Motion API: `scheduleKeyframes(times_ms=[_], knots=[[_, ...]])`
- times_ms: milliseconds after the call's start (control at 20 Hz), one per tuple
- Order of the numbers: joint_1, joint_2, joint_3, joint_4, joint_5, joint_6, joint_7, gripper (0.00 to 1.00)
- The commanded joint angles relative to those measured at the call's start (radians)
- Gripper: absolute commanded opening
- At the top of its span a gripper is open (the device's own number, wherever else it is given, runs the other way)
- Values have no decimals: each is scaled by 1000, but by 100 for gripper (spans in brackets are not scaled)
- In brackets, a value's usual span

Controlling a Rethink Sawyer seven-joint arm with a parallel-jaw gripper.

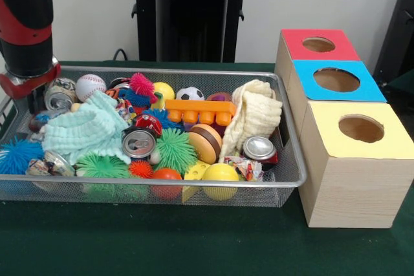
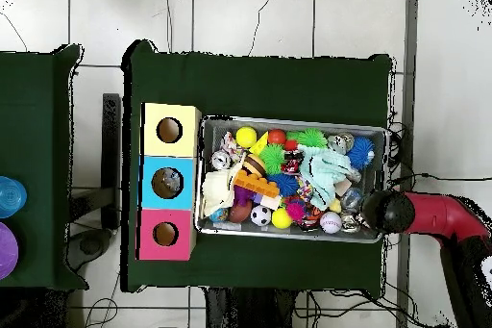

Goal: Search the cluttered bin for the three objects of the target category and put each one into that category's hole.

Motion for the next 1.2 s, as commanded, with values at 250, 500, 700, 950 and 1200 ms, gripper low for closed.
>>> scheduleKeyframes(times_ms=[250, 500, 700, 950, 1200], knots=[[-26, 17, 183, 116, 7, -85, -222, 0], [-36, -6, 225, 143, -26, -121, -234, 0], [-24, -39, 226, 152, -32, -109, -207, 0], [-31, -50, 247, 167, -14, -86, -204, 100], [-14, -48, 241, 148, -29, -61, -207, 100]])
